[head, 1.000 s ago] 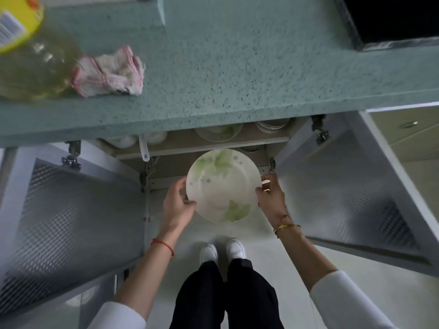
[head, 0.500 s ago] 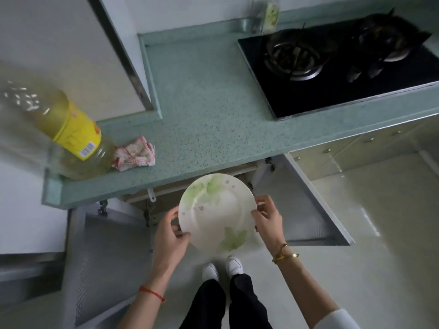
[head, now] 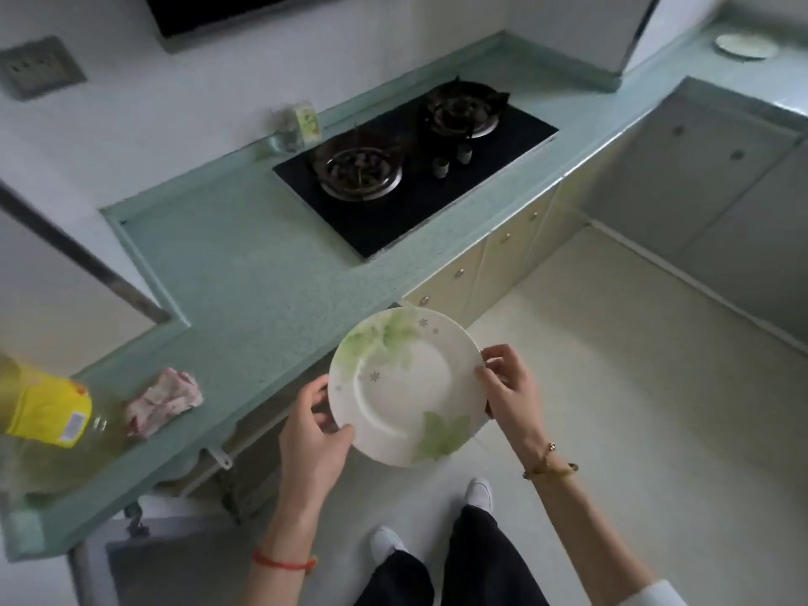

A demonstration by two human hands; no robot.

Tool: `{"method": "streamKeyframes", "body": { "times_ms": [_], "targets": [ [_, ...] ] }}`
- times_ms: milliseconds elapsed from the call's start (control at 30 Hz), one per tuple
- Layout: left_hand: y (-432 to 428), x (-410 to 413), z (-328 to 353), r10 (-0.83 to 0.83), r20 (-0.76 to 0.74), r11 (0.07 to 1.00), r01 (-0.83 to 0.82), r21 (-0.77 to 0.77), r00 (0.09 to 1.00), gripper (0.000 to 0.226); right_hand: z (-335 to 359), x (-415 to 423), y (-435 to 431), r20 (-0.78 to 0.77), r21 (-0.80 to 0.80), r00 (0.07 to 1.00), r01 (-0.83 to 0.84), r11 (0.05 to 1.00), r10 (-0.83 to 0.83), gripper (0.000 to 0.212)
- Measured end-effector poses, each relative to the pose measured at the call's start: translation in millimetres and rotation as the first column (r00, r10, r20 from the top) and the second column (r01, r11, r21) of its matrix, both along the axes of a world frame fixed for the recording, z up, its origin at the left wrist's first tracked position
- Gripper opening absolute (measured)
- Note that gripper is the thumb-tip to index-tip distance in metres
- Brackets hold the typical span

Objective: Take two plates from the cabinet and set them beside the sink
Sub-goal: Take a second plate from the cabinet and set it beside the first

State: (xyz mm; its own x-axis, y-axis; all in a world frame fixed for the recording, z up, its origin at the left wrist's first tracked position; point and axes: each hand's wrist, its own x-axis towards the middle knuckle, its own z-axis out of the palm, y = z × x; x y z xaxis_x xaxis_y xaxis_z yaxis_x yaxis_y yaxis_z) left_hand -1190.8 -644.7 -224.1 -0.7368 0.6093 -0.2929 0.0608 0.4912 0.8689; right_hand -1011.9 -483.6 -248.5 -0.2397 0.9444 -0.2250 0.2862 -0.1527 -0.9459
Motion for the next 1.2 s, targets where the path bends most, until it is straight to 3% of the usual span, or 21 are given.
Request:
{"method": "streamKeyframes", "body": {
  "times_ms": [400,800,1200],
  "targets": [
    [149,122,41,-0.445,0.049,0.896,0.444,0.020,0.894,0.075,47,185,52,-0.064,0.010,0.889,0.454,0.891,-0.453,0.011],
    [303,285,62,-0.558,0.078,0.829,0.551,0.101,0.826,0.074,75,356,167,-0.080,0.089,0.822,0.570,0.817,-0.564,0.007],
    [476,360,67,-0.690,0.024,0.721,0.684,0.115,0.723,0.074,73,433,302,-0.085,0.068,0.744,0.668,0.741,-0.663,0.006]
  ]
}}
